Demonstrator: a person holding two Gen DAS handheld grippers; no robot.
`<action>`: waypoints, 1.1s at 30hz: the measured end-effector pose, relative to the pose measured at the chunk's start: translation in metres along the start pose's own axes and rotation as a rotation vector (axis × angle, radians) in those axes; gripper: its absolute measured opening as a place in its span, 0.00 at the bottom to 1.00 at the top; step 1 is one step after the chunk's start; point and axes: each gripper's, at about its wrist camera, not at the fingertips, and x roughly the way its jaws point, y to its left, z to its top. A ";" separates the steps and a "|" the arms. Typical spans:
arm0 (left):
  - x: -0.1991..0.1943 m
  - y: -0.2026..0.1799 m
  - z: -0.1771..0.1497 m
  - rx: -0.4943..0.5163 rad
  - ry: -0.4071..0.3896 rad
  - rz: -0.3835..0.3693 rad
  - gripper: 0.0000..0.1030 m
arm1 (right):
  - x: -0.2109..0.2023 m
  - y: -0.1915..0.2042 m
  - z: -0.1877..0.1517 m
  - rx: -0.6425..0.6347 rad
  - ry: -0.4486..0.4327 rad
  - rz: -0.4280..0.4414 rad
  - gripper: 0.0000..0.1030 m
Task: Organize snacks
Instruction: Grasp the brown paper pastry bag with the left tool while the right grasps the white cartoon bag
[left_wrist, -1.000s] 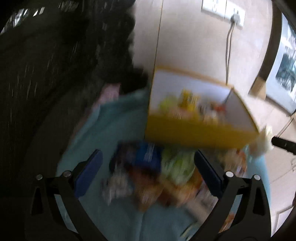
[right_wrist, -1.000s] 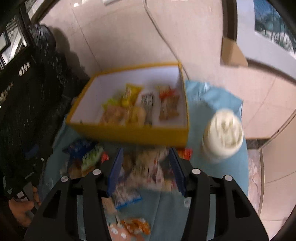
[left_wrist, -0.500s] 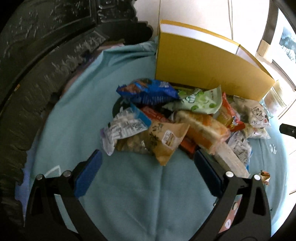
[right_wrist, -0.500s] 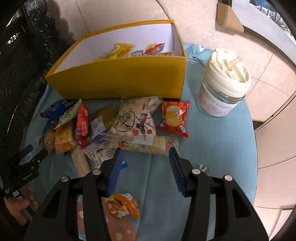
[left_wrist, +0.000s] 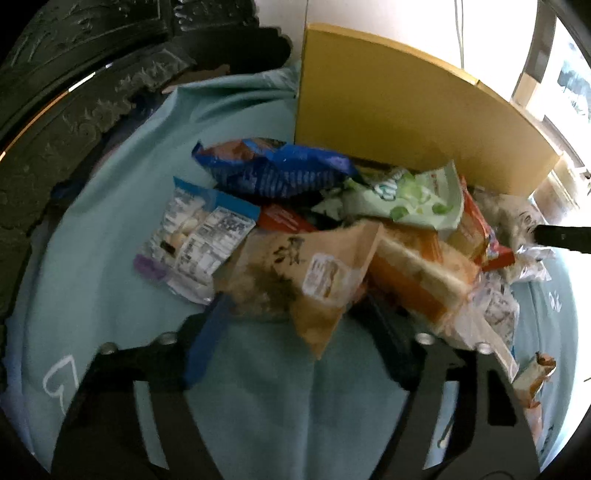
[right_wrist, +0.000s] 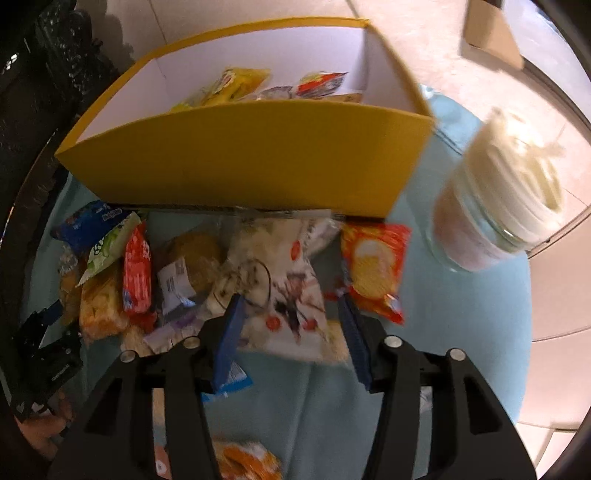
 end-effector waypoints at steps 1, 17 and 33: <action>-0.001 0.002 0.001 -0.007 -0.013 -0.004 0.48 | 0.006 0.005 0.003 -0.011 0.005 -0.009 0.61; -0.023 0.006 0.001 -0.056 -0.076 -0.078 0.10 | 0.005 0.029 -0.006 -0.096 -0.037 0.065 0.31; 0.009 -0.010 0.021 0.052 -0.002 0.008 0.55 | -0.024 0.020 -0.036 -0.119 -0.035 0.067 0.31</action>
